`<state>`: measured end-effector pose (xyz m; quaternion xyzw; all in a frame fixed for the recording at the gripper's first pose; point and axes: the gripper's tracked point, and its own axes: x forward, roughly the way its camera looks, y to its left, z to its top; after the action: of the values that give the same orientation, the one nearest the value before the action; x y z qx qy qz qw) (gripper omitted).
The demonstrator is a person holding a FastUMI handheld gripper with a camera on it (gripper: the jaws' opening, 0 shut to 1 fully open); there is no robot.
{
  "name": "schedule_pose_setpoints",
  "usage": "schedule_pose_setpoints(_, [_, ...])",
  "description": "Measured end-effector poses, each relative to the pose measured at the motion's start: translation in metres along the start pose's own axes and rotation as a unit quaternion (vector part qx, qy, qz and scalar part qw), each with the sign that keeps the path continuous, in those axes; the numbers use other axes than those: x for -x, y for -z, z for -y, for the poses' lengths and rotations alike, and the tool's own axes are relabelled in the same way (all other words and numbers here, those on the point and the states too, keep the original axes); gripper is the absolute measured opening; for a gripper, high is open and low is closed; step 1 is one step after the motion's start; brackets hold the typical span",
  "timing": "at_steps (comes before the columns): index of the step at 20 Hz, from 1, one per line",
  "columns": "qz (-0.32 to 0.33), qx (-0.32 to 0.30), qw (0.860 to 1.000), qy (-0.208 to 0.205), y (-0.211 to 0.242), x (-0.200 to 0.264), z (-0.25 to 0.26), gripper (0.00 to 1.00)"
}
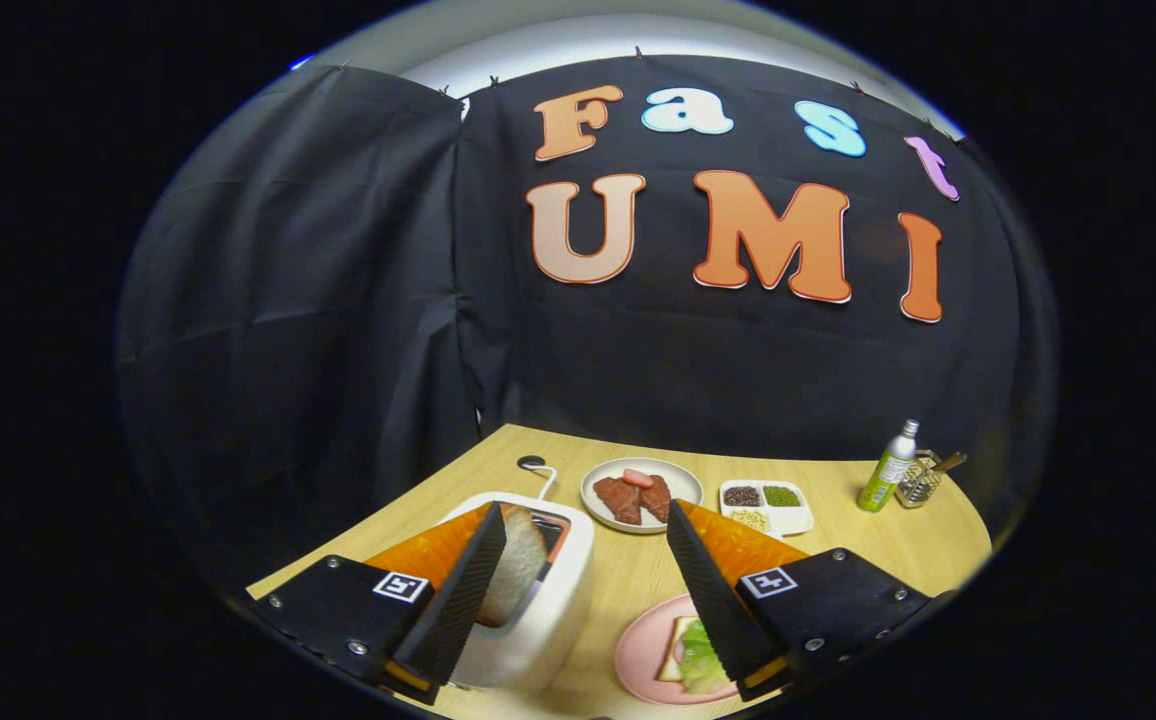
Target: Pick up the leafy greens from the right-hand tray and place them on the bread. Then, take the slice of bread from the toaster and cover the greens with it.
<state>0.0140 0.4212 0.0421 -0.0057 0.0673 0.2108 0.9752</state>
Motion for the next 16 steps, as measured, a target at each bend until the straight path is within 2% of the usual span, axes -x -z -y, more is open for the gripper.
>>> schedule_pose_setpoints(2, [0.001,0.002,1.000,-0.010,0.001,-0.003,-0.017,0.97])
schedule_pose_setpoints(6, [-0.032,0.025,0.999,-0.011,0.030,-0.014,-0.033,0.97])
schedule_pose_setpoints(11, [-0.055,0.018,0.998,0.001,0.054,-0.023,-0.029,0.95])
schedule_pose_setpoints(13, [-0.064,0.017,0.998,-0.005,0.058,-0.025,-0.030,0.87])
schedule_pose_setpoints(16, [-0.086,0.013,0.996,-0.009,0.067,-0.024,-0.033,0.63])
